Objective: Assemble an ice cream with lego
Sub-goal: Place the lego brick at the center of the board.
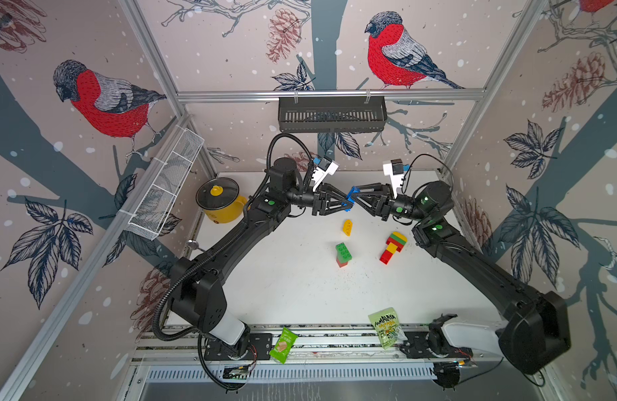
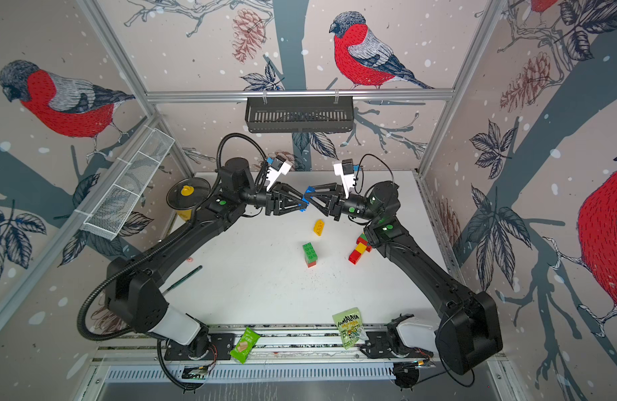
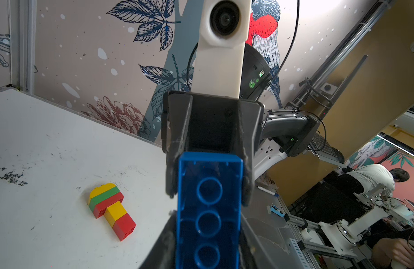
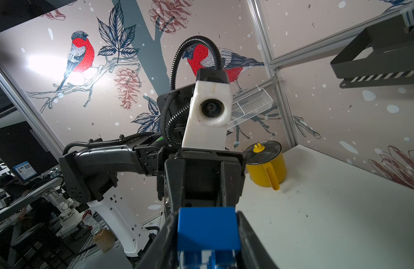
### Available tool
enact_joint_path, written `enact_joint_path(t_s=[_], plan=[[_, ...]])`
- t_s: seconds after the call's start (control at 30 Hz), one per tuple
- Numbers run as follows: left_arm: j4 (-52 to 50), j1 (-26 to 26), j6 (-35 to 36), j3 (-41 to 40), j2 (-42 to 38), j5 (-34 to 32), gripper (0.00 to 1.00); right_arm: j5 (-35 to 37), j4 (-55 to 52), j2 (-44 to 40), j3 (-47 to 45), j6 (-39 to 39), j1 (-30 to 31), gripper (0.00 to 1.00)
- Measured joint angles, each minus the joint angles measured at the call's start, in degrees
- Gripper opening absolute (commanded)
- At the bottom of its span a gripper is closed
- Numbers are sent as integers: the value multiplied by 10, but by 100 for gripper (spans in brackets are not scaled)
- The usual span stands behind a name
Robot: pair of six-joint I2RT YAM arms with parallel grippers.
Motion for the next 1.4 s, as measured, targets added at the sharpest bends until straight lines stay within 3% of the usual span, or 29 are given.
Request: enact_joint_path(t_s=[0.13,0.23,0.33,0.47,0.6,0.77,0.9,1.17,1.3,1.4], plan=[[0,0,0,1,3,-2,53,4,-7,0,3,-3,1,31],[0,0,1,2,6,-2,85,18,-24,0,9,-15,2,25],[-16,3,5,8,7,-16,99,45,-70,-6,22,-24,-5,19],[-69,41,23,9,-2,-52,100,101,-189,-14,81,-67,-49,18],[-113,132,14,-33,-44,-141,100,205,-362,19,149,-131,-91,18],[-171,165,22,-93,-86,-274,100,366,-585,172,257,-205,-91,16],[-206,175,30,-115,-96,-331,100,466,-708,300,326,-240,-64,16],[-261,182,41,-124,-110,-395,100,552,-794,485,417,-268,-30,14],[-273,184,47,-128,-110,-406,100,562,-806,524,430,-270,-28,15],[-282,187,51,-129,-109,-410,100,562,-805,531,429,-270,-24,21]])
